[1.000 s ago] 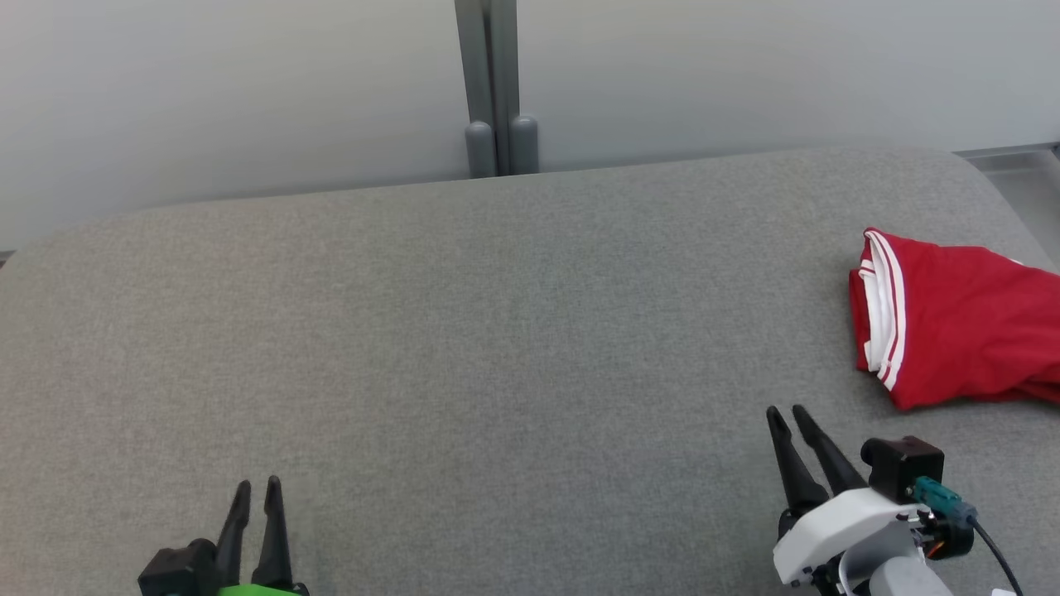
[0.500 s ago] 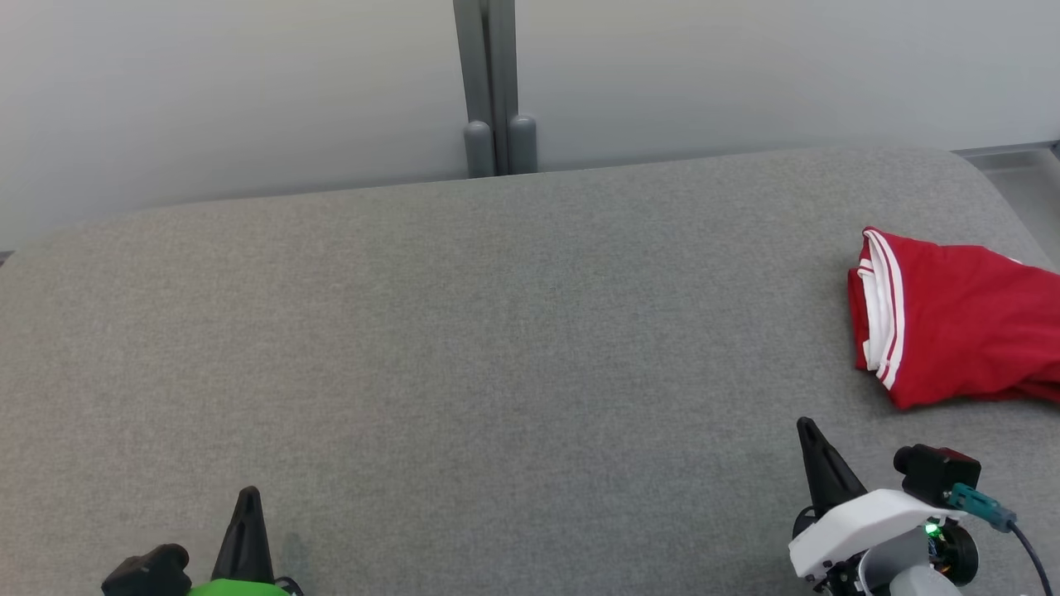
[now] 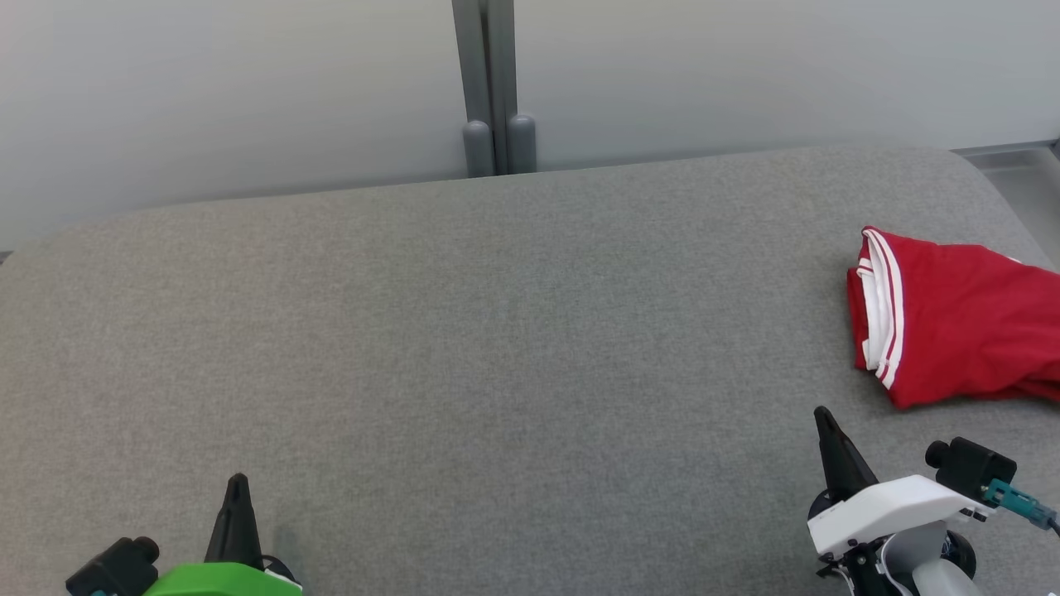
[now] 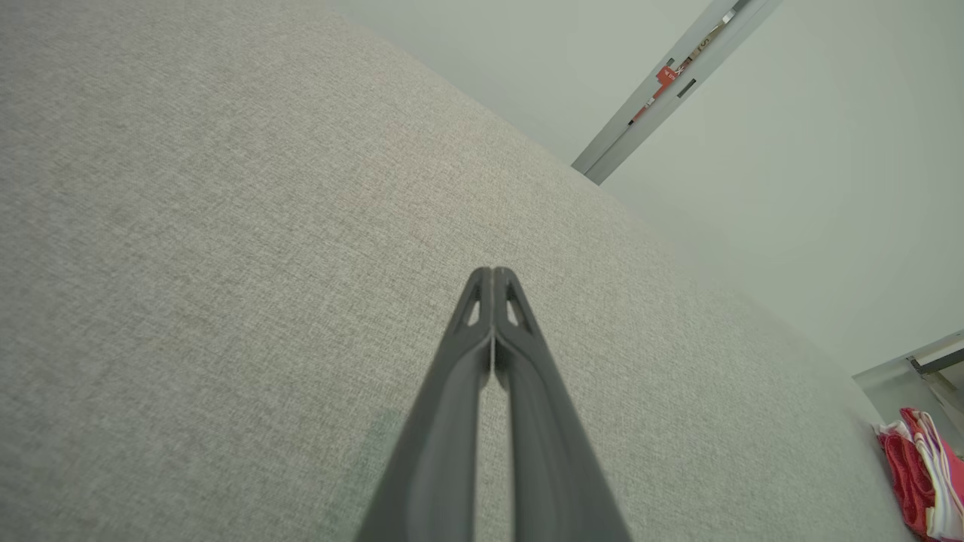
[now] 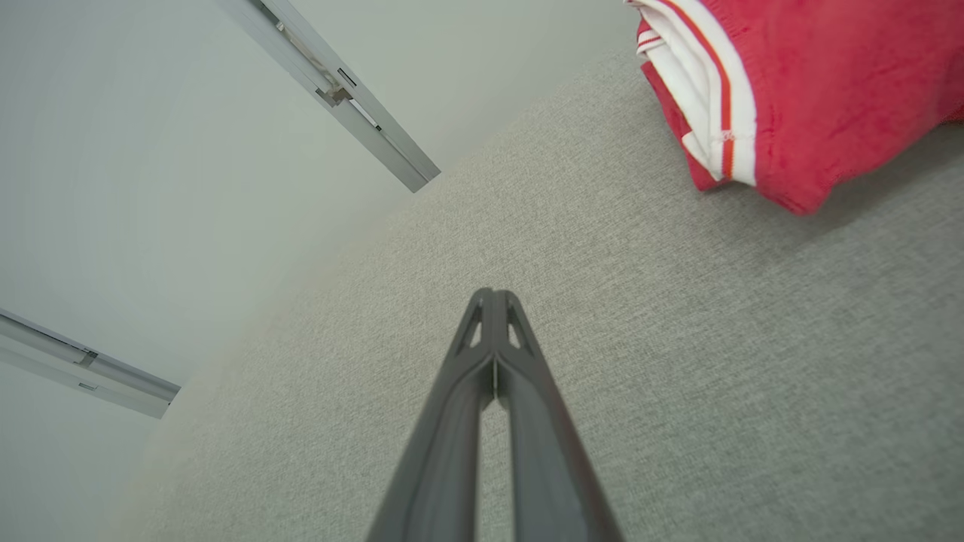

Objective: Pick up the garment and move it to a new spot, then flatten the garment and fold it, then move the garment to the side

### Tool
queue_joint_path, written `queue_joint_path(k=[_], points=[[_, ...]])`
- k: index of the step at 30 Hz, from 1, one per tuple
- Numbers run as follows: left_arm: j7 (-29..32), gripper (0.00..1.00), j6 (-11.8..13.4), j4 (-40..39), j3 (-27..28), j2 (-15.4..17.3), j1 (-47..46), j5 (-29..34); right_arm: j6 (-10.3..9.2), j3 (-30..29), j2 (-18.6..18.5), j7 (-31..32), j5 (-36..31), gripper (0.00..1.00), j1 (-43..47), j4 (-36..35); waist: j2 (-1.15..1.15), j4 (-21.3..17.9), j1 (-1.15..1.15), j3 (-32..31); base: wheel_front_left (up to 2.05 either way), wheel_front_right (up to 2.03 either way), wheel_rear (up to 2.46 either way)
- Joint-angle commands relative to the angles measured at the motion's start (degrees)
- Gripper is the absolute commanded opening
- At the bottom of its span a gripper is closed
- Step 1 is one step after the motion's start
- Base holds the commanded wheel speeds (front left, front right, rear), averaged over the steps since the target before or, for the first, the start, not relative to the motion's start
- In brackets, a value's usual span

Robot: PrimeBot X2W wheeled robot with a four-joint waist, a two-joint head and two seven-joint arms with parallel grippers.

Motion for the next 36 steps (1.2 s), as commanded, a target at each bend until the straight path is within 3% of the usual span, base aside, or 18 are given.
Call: queue_joint_path(k=[1, 36], points=[[0.5, 0.0, 0.0, -1.0, 0.3, 0.3, -2.0, -2.0, -0.02, -0.4, -0.3, 0.4, 2.0, 0.0, -0.6, -1.2, 0.0, 0.0, 0.0, 0.0, 0.0, 0.0, 0.0], [7.0, 0.0, 0.1, -2.8, 1.8, 0.5, -5.0, -26.2, -0.03, -3.6, -0.4, 6.9, 25.2, 0.0, -0.2, -5.1, 0.0, -0.2, 0.0, 0.1, 0.0, 0.0, 0.0]])
